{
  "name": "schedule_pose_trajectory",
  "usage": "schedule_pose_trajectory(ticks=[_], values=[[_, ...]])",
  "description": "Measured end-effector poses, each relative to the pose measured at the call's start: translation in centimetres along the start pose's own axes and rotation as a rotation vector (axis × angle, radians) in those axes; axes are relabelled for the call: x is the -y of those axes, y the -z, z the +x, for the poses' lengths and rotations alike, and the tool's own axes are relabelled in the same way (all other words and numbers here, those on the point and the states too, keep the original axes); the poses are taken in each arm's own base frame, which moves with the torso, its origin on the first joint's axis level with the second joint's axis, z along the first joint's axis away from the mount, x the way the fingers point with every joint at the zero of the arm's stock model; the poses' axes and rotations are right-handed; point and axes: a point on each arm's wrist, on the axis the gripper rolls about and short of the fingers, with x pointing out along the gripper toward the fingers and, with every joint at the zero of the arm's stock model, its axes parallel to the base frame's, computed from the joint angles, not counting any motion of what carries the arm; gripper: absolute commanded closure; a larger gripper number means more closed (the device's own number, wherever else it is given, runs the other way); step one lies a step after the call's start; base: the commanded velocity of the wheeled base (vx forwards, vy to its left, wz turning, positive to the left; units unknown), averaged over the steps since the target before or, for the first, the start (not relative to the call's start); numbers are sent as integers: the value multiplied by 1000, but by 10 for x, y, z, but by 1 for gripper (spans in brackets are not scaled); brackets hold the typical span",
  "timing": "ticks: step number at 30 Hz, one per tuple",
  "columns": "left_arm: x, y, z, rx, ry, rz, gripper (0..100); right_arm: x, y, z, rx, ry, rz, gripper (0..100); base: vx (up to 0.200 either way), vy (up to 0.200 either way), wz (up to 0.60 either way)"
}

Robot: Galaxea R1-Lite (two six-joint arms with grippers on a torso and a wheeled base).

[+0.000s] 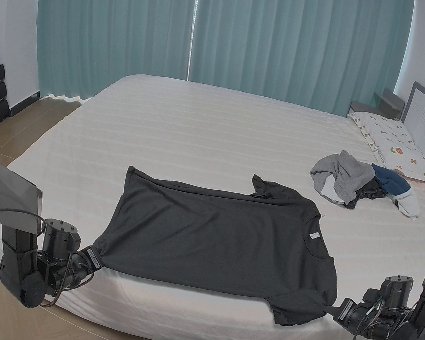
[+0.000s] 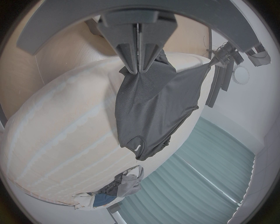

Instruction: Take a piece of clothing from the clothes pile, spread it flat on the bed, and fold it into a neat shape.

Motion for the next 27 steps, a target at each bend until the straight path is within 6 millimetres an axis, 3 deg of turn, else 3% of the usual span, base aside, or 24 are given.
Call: schedule_pose_trajectory(ticks=[16,27], values=[[4,-10,-32,18,21,75,100,-1,7,-25,-10,13,-145,100,0,0,0],[-3,-1,-30,-37,-25,107,100,10,13,-20,-73,77,-177,100,0,0,0]])
